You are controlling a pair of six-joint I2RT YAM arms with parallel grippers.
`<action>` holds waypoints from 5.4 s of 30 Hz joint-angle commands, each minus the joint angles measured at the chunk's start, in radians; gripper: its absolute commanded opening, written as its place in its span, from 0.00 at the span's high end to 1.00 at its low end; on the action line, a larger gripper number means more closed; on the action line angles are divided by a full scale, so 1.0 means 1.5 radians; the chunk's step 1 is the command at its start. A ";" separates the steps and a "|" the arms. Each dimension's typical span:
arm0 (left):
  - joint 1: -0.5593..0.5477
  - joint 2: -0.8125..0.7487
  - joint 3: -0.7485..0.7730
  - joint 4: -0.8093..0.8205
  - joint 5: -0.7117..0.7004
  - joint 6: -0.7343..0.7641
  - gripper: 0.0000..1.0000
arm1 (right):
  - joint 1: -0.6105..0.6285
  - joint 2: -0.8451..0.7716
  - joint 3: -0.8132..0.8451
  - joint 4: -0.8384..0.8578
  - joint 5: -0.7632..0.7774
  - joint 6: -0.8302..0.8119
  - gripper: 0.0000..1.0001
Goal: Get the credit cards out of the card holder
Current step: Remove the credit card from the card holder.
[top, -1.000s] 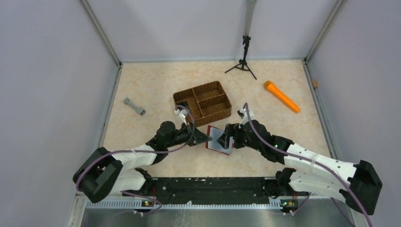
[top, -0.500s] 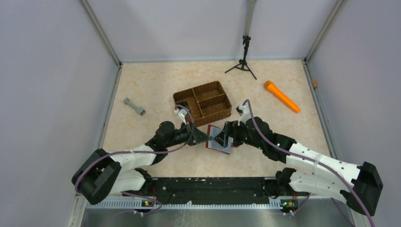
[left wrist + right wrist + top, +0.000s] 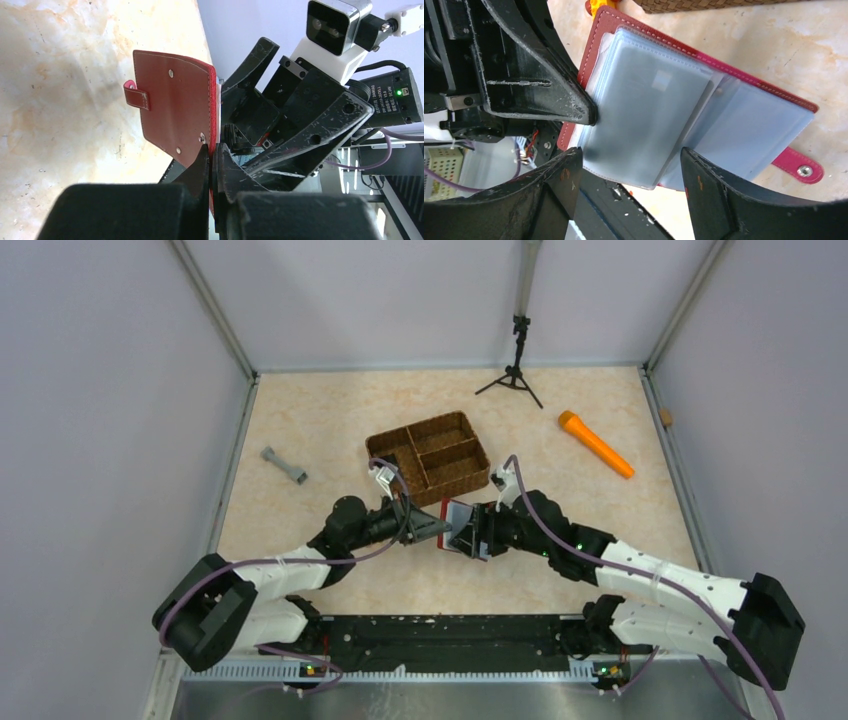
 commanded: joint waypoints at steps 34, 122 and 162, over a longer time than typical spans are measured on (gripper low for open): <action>-0.003 -0.042 0.034 0.027 0.005 -0.001 1.00 | -0.028 -0.084 0.068 -0.259 0.243 -0.038 0.20; -0.003 -0.128 0.022 0.083 -0.026 -0.060 1.00 | -0.096 -0.173 0.077 -0.255 0.133 -0.044 0.91; -0.003 -0.098 0.026 0.340 -0.140 -0.159 1.00 | -0.074 -0.231 -0.092 0.160 0.076 0.726 0.03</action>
